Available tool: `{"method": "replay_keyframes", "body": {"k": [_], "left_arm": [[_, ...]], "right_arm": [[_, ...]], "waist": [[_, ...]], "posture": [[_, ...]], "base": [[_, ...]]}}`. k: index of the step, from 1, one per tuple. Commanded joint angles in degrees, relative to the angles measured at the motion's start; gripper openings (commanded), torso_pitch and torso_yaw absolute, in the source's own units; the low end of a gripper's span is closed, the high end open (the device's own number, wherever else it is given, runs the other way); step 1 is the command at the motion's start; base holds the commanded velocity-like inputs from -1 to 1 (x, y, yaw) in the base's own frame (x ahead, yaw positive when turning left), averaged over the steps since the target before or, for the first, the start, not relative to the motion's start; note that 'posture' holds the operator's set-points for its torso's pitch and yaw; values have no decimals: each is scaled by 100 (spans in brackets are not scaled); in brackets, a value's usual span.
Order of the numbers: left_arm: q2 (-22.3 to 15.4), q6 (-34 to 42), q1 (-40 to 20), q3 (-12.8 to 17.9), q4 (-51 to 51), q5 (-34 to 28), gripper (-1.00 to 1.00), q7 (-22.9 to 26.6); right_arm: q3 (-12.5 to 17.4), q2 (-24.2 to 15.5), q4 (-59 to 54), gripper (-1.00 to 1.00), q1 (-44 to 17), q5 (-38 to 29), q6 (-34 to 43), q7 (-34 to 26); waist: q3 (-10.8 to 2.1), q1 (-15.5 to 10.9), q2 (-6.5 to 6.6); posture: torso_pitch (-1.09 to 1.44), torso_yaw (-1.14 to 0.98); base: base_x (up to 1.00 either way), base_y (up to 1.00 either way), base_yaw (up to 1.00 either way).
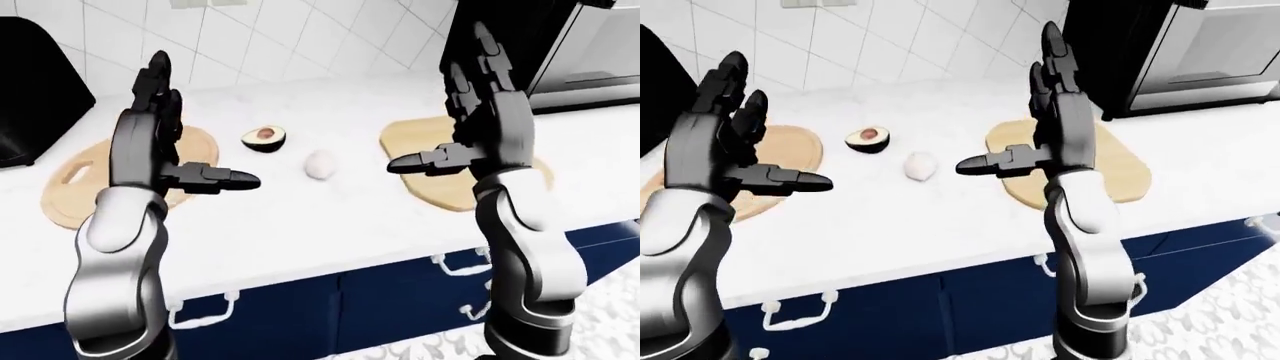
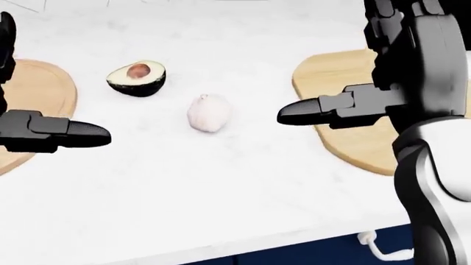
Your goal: Place the avocado and the garlic on separate cutting boards.
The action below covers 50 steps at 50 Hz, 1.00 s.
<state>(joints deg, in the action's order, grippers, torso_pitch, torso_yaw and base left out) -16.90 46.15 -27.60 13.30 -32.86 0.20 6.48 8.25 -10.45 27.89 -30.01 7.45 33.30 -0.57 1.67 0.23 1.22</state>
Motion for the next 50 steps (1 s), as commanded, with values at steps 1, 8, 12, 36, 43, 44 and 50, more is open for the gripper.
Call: {"method": "replay_keyframes", "body": {"k": [1, 8, 12, 36, 43, 44, 50], "left_arm": [[-77, -169, -126, 89, -157, -50, 100, -55], [-69, -178, -121, 79, -146, -61, 100, -51], [-59, -209, -106, 75, -127, -68, 100, -50], [-30, -234, -18, 96, -180, -80, 100, -37], [-39, -242, 17, 124, -199, -61, 100, -38], [-38, -247, 22, 118, -196, -60, 100, -37], [-47, -233, 47, 142, -230, -48, 100, -28]], "right_arm": [[-48, -12, 192, 100, -156, 29, -206, -32], [-57, -5, 169, 100, -132, -24, -244, -58], [-52, 11, 153, 100, -132, -17, -250, -49], [-78, 41, 121, 100, -82, 5, -321, 97], [-107, 77, 194, 100, -25, 3, -288, -55], [-120, 66, 161, 100, -32, -46, -325, -54], [-96, 93, 164, 100, -33, -34, -313, -56]], "waist": [[-71, -15, 23], [-132, -12, 207], [-102, -11, -24], [-26, 68, 108], [-76, -64, -181], [-64, -69, -164], [-4, -50, -290]], "posture": [[0, 0], [0, 0], [0, 0], [0, 0], [0, 0], [0, 0], [0, 0]], "base": [[0, 9, 0], [0, 9, 0], [0, 9, 0], [0, 18, 0], [0, 0, 3], [0, 0, 13], [0, 0, 47]]}}
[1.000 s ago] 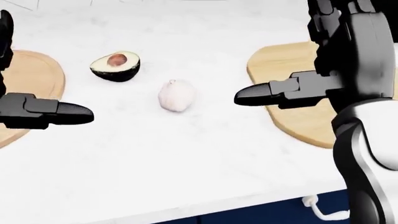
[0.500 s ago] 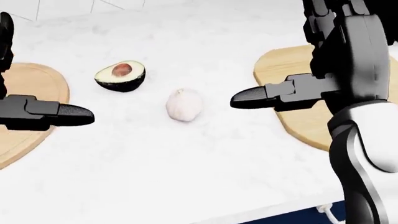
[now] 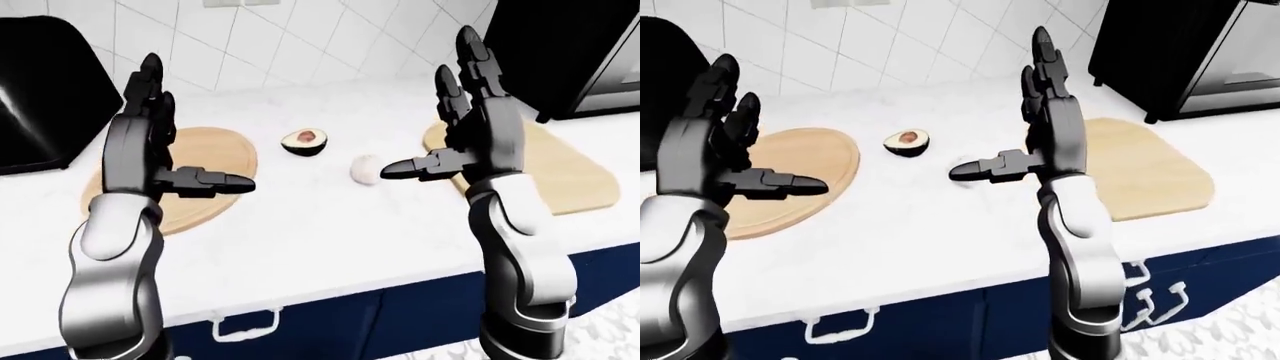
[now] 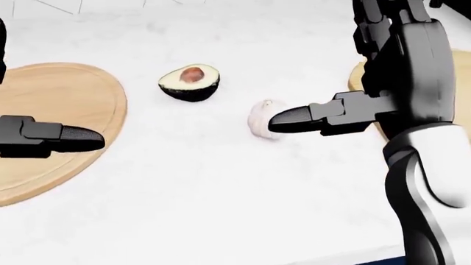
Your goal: Place the avocado and the garlic on separate cutting boards.
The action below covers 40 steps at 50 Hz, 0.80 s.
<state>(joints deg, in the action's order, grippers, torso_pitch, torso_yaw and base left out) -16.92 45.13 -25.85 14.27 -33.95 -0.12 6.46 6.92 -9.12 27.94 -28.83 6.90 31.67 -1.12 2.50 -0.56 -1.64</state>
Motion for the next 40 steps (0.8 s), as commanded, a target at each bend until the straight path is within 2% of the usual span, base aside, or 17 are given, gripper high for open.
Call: {"method": "replay_keyframes", "body": {"k": [1, 3, 5, 6, 9, 11, 12, 13, 14, 15, 16, 17, 22, 25, 28, 34, 40], "left_arm": [[-49, -131, -117, 53, -127, -16, 100, -24], [-52, -134, -121, 58, -122, -11, 100, -26], [-50, -144, -123, 47, -109, -14, 100, -29], [-49, -151, -124, 51, -102, -14, 100, -32], [-49, -157, -132, 38, -87, -17, 100, -36], [-55, -135, -125, 56, -117, -12, 100, -33], [-61, -127, -123, 68, -128, -8, 100, -31], [-60, -130, -118, 67, -131, -5, 100, -31], [-57, -141, -110, 66, -128, -5, 100, -33], [-55, -148, -103, 64, -125, -5, 100, -33], [-57, -151, -104, 65, -123, -5, 100, -32], [-59, -149, -107, 63, -119, -8, 100, -34], [-44, -162, -106, 56, -116, -1, 100, -38], [-56, -172, -102, 78, -112, 17, 100, -34], [-41, -209, -76, 72, -100, 28, 100, -39], [-39, -213, -52, 74, -104, 37, 100, -34], [-44, -192, -107, 57, -72, 41, 100, -53]], "right_arm": [[11, -58, 145, 100, -141, -37, -179, 5], [17, -45, 155, 100, -157, -15, -154, 3], [15, -50, 108, 100, -157, -55, -184, 12], [18, -57, 108, 100, -153, -58, -182, -1], [8, -54, 74, 100, -164, -87, -198, 1], [7, -65, 51, 100, -171, -128, -199, 13], [-100, -140, 17, 100, -167, -376, -227, 5], [12, -15, 72, 100, -190, -163, -126, -21], [-33, -67, 67, 100, -185, -262, -163, -34], [9, -35, 49, 100, -212, -238, -130, 4], [4, -65, 36, 100, -209, -266, -152, -16], [20, -76, -10, 100, -227, -309, -120, 23], [35, -287, -180, 100, -474, -601, 279, 6], [-52, -473, -302, 100, -658, -957, 459, -174], [-12, -565, -302, 100, -925, -1157, 781, -398], [81, -667, -504, 100, -824, -1707, 600, -720], [-19, -649, -658, 100, -632, -2219, 476, -1059]], "waist": [[-100, 9, -31], [-136, 13, 44], [-164, -39, -53], [-186, -45, -51], [-147, -40, 41], [-122, -17, 144], [-119, 46, 216], [-112, 72, 293], [-146, 137, 387], [-204, 174, 549], [-115, 161, 414], [-100, 154, 382], [-153, 89, 188], [-171, 56, 170], [-175, 48, 176], [-180, 35, 183], [-180, 37, 179]], "posture": [[0, 0], [0, 0], [0, 0], [0, 0], [0, 0], [0, 0], [0, 0], [0, 0], [0, 0], [0, 0], [0, 0], [0, 0], [0, 0], [0, 0], [0, 0], [0, 0], [0, 0]], "base": [[0, 0, 42], [1, 0, 42], [1, 0, 41], [1, 0, 41], [1, 0, 41], [1, 0, 41], [0, 0, 9], [0, 0, 0], [0, 0, 0], [0, 0, 0], [0, 0, 0], [0, 0, 0], [0, 0, 0], [0, 0, 0], [0, 0, 0], [0, 0, 0], [0, 0, 0]]}}
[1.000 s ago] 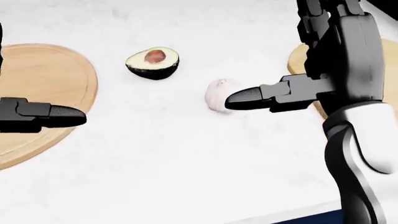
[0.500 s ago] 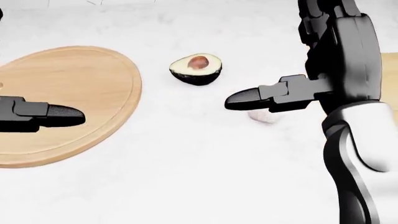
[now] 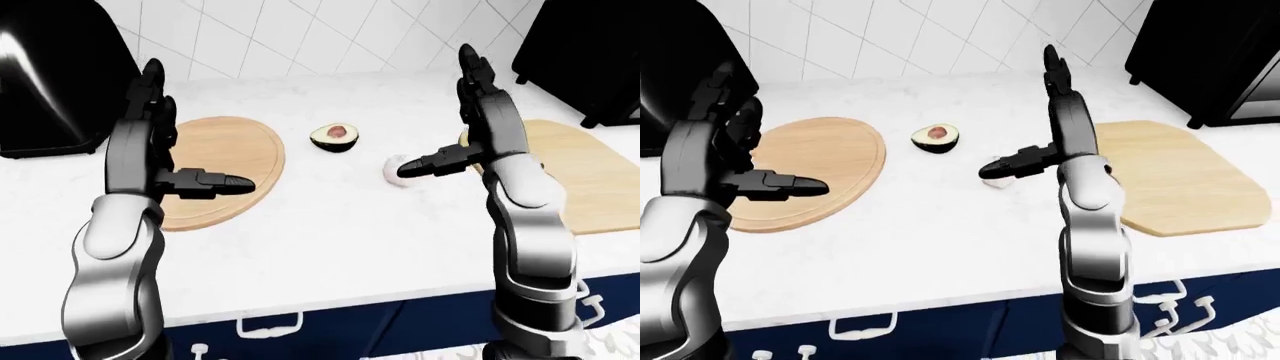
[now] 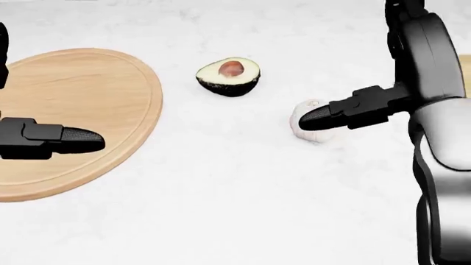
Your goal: Place the avocado and the garlic on separate cutting boards.
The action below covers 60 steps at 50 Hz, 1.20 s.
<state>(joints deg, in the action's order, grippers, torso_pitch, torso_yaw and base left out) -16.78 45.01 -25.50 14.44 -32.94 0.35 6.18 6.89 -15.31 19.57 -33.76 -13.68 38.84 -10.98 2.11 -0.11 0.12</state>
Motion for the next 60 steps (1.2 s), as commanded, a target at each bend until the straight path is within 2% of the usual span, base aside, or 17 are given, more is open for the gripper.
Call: {"method": "replay_keyframes", "body": {"k": [1, 17, 22, 42, 45, 49, 54, 60], "left_arm": [[-60, -181, -146, 36, -161, -11, 100, -30], [-35, -217, -126, 4, -135, -10, 100, -42], [-56, -120, -104, 51, -253, -7, 100, -15], [-17, -221, 35, 70, -264, -22, 100, 3], [-20, -217, 37, 79, -272, -24, 100, 4], [-24, -200, 51, 101, -302, -13, 100, 8], [-26, -202, 65, 109, -314, -4, 100, 8], [-30, -211, 67, 109, -306, -5, 100, 3]], "right_arm": [[-10, -5, 159, 100, -119, -231, -284, -109], [-301, 446, -441, 100, 430, -1228, -1195, -620], [-395, 669, -867, 100, 405, -1248, -1454, -463], [-332, 612, -1840, 100, 15, -1022, -1877, -116], [-335, 602, -1986, 93, -55, -993, -1938, -60], [-348, 593, -2086, 73, -55, -986, -1982, -38], [-311, 564, -2138, 73, -53, -965, -2004, 2], [-296, 540, -2140, 58, -24, -938, -2000, 12]], "waist": [[-139, -5, 4], [-156, 24, 29], [-174, 39, 41], [-181, 26, 40], [-181, 24, 40], [-182, 24, 39], [-184, 20, 37], [-185, 14, 35]], "posture": [[0, 0], [0, 0], [0, 0], [0, 0], [0, 0], [0, 0], [0, 0], [0, 0]], "base": [[0, 0, 0], [0, 0, 0], [0, 0, 0], [0, 0, 0], [0, 0, 0], [0, 0, 0], [0, 0, 0], [0, 0, 0]]}}
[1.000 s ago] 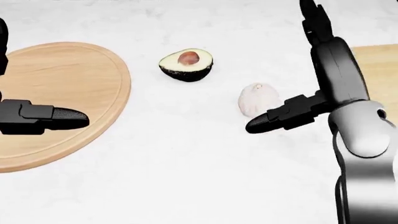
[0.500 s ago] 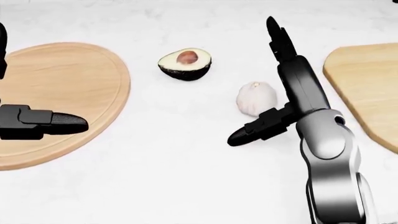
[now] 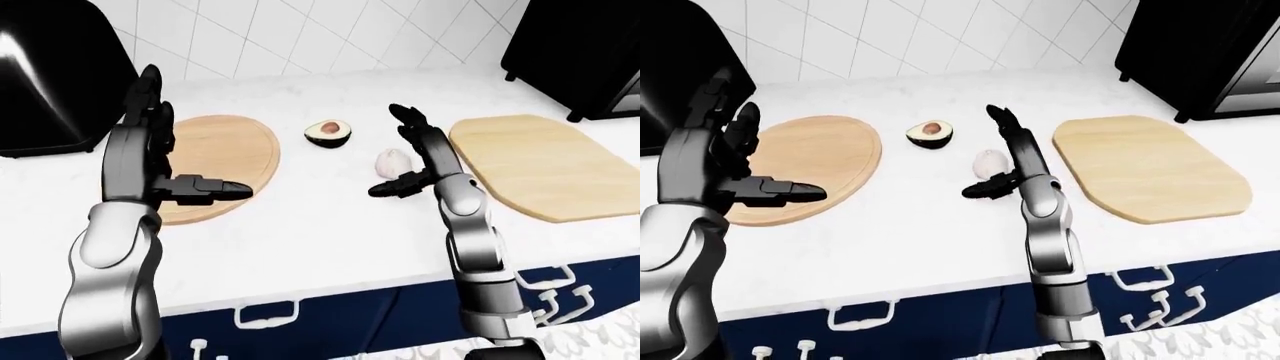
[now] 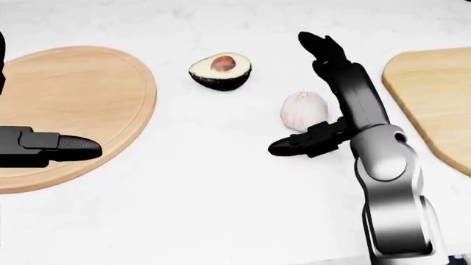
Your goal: Place the avocado and the garlic on separate cutting boards.
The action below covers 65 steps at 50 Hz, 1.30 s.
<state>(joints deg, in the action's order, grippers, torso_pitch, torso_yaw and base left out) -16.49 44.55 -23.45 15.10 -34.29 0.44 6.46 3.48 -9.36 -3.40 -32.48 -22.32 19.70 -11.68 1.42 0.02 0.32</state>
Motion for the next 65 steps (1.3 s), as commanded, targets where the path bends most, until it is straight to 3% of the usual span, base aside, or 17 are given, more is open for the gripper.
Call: {"method": "replay_keyframes", "body": {"k": [1, 12, 26, 37, 51, 65], "left_arm": [[-60, -165, -137, 44, -172, -13, 100, -25], [-98, -90, -208, 42, -191, -7, 100, -10], [-116, 15, -257, 31, -266, -31, 100, -5], [-133, 91, -276, 52, -350, -49, 100, -1], [-113, 34, -184, 80, -369, -62, 100, 13], [-91, -4, -170, 60, -325, -84, 100, 15]], "right_arm": [[47, -61, 169, 54, -150, -73, -77, 75], [82, -100, 268, 15, -164, -29, 46, 37], [76, -111, 427, -2, -119, 4, 117, 6], [138, -203, 641, -31, -273, -58, 249, -64], [473, -698, 1129, -41, -634, 17, 651, -207], [1062, -1594, 715, -42, -658, 238, 576, 77]], "waist": [[-116, 1, 14], [-119, -5, 9], [-135, -5, 10], [-131, -4, 10], [-99, -4, -19], [-64, -18, -64]], "posture": [[0, 0], [0, 0], [0, 0], [0, 0], [0, 0], [0, 0]], "base": [[0, 0, 0], [0, 0, 0], [0, 0, 0], [0, 0, 0], [0, 0, 0], [0, 0, 0]]}}
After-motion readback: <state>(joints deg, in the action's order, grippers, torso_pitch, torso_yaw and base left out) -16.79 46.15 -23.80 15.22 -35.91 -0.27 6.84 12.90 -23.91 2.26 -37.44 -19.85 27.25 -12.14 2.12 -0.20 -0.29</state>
